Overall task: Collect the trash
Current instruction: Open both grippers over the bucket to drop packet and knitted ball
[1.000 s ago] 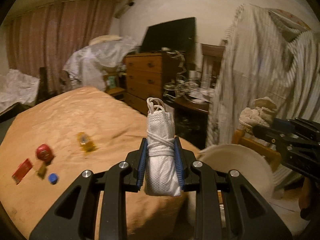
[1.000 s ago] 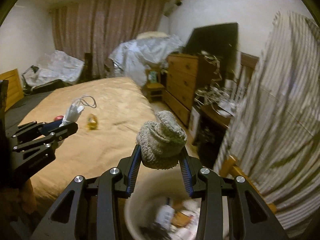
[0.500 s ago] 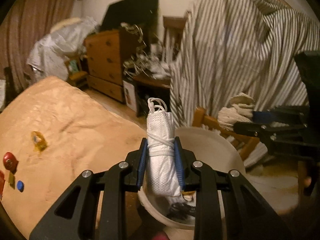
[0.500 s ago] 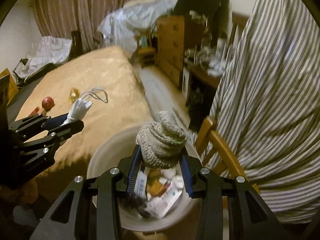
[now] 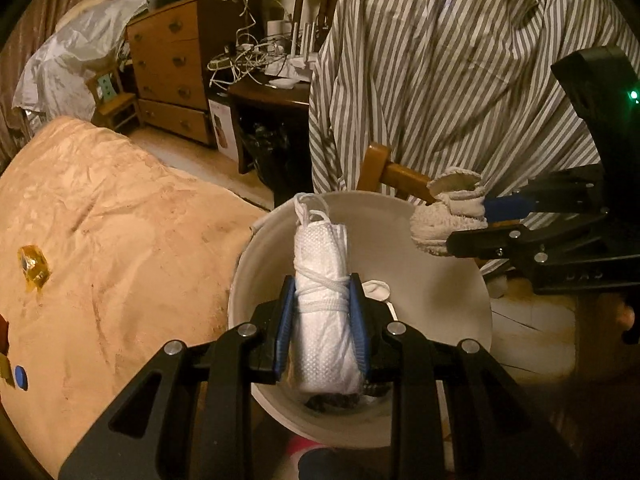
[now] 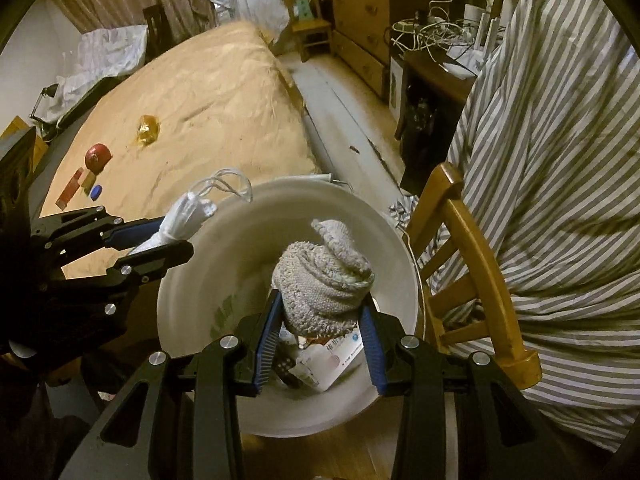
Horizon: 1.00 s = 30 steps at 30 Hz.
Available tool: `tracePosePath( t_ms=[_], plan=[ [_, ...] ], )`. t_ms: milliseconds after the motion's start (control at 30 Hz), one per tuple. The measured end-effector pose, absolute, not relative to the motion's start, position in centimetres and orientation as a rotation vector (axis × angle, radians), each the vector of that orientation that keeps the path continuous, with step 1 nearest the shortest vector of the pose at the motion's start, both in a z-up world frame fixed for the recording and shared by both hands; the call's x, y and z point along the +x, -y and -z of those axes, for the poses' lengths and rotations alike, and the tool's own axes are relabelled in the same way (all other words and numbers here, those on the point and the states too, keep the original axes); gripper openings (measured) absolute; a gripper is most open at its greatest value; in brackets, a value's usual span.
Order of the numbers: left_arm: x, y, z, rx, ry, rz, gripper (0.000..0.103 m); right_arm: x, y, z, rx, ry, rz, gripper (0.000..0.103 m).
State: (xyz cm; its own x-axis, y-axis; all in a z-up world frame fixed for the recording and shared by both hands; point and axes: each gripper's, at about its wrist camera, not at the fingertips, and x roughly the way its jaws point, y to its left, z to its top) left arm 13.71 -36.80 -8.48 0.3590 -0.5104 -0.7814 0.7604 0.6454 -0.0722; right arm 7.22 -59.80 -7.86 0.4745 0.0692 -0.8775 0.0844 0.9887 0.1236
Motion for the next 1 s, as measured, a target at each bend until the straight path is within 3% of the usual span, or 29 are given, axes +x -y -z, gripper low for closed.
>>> tracePosePath(
  t_ms=[800, 867, 933, 1000],
  plan=[
    [13.85, 37.03, 8.35, 0.322, -0.875, 0.831, 0.026, 7.08, 59.8, 8.44, 0.164, -1.091, 0.001, 0.04],
    [13.84, 37.1, 8.51, 0.328, -0.874, 0.832, 0.037, 7.05, 59.83, 8.54, 0.172, -1.083, 0.007, 0.044],
    [13.67, 36.94, 8.43, 0.336, -0.858, 0.824, 0.068, 6.99, 60.08, 8.64, 0.202, -1.076, -0.002, 0.047],
    [13.77, 36.7, 8.54, 0.331, -0.855, 0.814, 0.07, 6.9, 60.38, 8.54, 0.218, -1.064, -0.001, 0.048]
  ],
)
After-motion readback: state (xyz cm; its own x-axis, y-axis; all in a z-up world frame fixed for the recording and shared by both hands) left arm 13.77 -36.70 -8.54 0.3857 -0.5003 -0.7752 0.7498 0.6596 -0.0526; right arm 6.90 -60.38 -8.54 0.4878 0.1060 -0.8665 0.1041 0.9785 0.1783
